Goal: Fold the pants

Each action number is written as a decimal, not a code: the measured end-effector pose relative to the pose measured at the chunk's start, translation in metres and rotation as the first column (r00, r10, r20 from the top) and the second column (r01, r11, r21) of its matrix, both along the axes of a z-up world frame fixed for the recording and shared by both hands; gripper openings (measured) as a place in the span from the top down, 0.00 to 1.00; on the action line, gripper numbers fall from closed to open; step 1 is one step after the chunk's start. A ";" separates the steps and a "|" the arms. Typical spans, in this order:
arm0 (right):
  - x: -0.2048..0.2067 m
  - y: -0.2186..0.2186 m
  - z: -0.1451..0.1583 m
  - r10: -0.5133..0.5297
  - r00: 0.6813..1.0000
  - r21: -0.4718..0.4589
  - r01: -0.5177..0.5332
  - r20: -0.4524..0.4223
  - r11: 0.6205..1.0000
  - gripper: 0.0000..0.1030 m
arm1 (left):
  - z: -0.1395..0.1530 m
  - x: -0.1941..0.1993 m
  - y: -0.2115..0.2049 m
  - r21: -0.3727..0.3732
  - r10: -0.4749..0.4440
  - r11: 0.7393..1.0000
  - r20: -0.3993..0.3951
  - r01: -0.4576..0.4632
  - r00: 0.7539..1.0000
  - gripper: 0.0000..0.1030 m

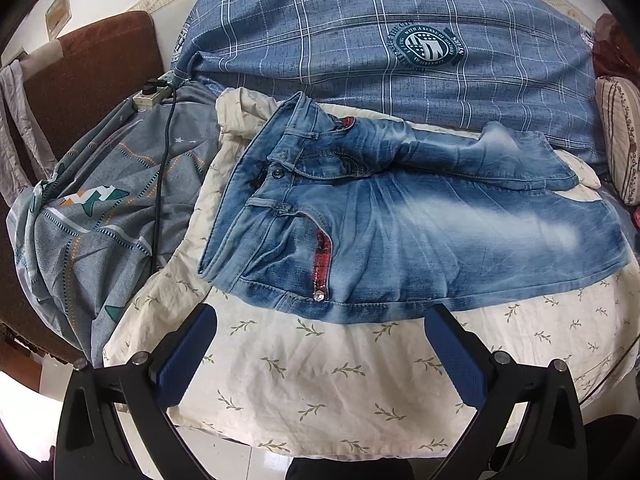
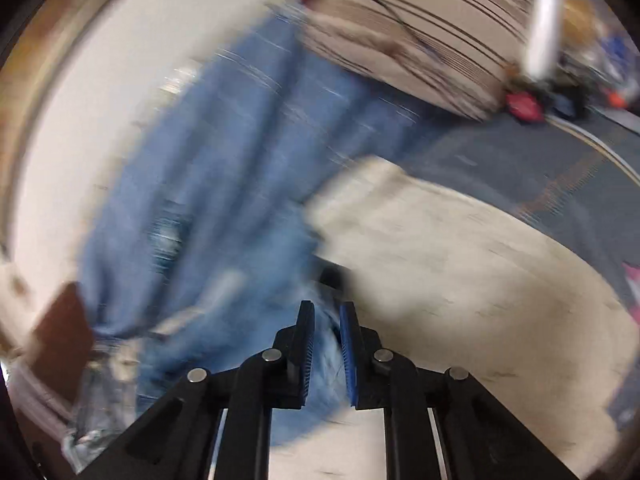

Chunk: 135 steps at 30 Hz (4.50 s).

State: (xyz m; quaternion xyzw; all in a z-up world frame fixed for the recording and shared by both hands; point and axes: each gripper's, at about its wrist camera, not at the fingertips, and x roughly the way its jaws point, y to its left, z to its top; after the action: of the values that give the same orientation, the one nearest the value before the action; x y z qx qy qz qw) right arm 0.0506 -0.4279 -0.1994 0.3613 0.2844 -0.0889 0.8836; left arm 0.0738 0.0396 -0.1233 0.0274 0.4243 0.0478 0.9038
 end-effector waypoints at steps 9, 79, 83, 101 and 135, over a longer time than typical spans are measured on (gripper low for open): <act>0.054 0.024 0.045 0.148 0.989 -0.163 -0.146 -0.003 0.976 0.35 | -0.002 0.005 -0.009 0.016 -0.027 1.000 -0.015 0.027 1.000 0.00; 0.221 0.038 0.062 0.267 0.964 -0.298 -0.251 0.013 0.921 0.74 | 0.040 0.217 0.154 -0.412 -0.026 0.905 0.183 0.101 0.983 0.81; 0.174 0.025 0.060 0.262 0.965 -0.271 -0.251 0.005 0.929 0.74 | 0.026 0.177 0.159 -0.420 -0.035 0.901 0.176 0.107 0.984 0.82; 0.020 0.018 -0.020 0.275 0.926 -0.092 -0.307 -0.258 0.947 0.74 | -0.077 0.041 0.170 -0.492 0.028 0.870 -0.028 -0.038 0.999 0.83; 0.067 0.124 -0.039 0.327 0.860 -0.245 -0.440 -0.391 0.864 0.35 | -0.091 0.031 0.064 -0.369 -0.119 0.926 -0.073 0.084 0.990 0.88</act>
State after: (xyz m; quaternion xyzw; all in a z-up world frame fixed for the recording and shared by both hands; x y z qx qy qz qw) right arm 0.1175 -0.3034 -0.2388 0.1246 0.4793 -0.0147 0.8687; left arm 0.1047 0.1032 -0.2143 -0.1167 0.4657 -0.0802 0.8735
